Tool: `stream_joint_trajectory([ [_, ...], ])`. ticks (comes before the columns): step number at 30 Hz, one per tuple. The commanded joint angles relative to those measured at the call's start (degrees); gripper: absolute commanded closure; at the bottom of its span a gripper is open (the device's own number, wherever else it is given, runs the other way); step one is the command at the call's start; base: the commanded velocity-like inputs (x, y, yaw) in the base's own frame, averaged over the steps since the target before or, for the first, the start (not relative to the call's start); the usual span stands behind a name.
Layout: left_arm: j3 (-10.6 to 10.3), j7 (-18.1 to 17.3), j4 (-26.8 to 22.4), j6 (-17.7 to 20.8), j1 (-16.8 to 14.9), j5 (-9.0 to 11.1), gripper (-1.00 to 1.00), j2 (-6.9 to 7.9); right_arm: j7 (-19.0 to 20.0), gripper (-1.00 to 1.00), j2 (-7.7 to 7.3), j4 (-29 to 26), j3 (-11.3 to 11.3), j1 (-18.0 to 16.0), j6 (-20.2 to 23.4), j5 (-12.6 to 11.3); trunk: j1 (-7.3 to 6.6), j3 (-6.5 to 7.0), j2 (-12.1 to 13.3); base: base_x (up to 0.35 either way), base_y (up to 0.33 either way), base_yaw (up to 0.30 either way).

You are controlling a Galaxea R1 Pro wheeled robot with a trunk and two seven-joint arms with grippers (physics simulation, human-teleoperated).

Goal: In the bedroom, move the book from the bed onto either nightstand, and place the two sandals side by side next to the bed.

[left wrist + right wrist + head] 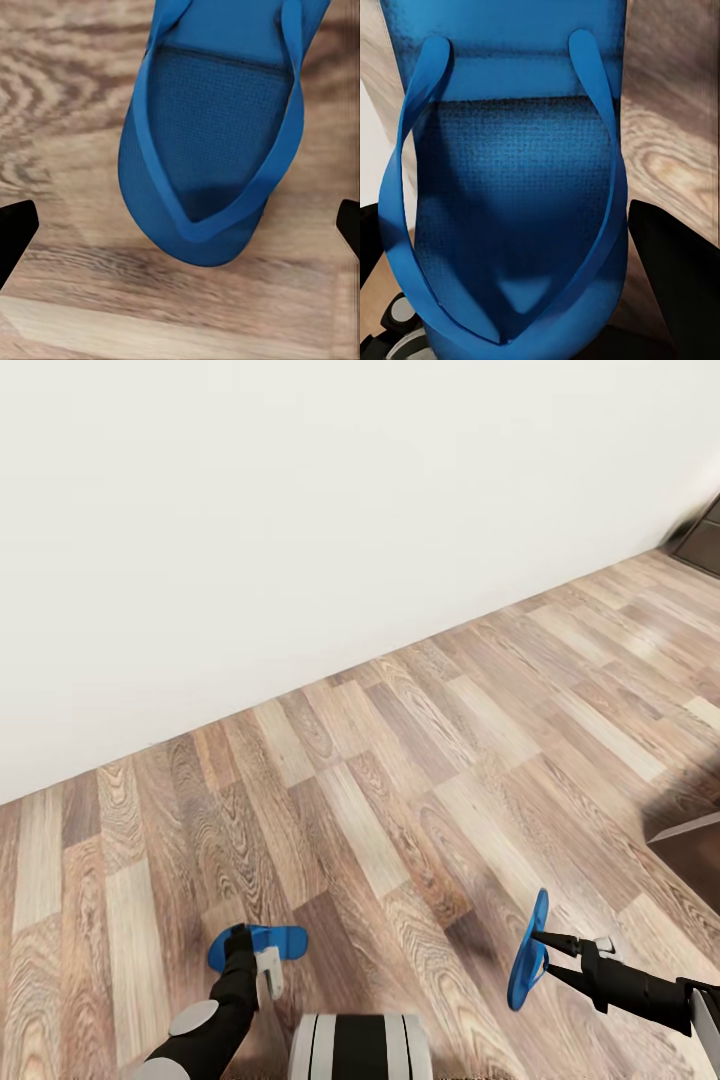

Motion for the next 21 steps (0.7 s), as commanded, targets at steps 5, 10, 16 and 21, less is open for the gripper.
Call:
stream_joint_trajectory([
  [5, -0.2, -0.5, -0.3, 0.3, 0.0, -0.6, -1.00, 0.02, -0.1, 1.00, 0.00, 0.0, -0.1, 0.0, 0.5, -0.3, 0.12, -1.15, -0.1, 0.000, 0.000, 0.000],
  [10, -0.2, -0.5, -0.5, 0.3, 0.0, -0.6, -1.00, -0.05, -0.1, 1.00, 0.00, 0.0, -0.1, 0.0, 0.5, -0.3, 0.17, -1.59, -0.1, 0.000, 0.000, 0.000],
  [16, -0.2, -0.5, -0.4, 0.4, 0.0, -0.6, -1.00, -0.07, -0.1, 1.00, 0.00, 0.0, -0.1, 0.0, 0.5, -0.3, 0.17, -1.59, -0.1, 0.000, 0.000, 0.000],
  [21, -0.2, -0.5, -0.5, 0.4, 0.0, -0.6, -1.00, -0.01, -0.1, 1.00, 0.00, 0.0, -0.1, 0.0, 0.5, -0.3, 0.17, -1.59, -0.1, 0.000, 0.000, 0.000],
])
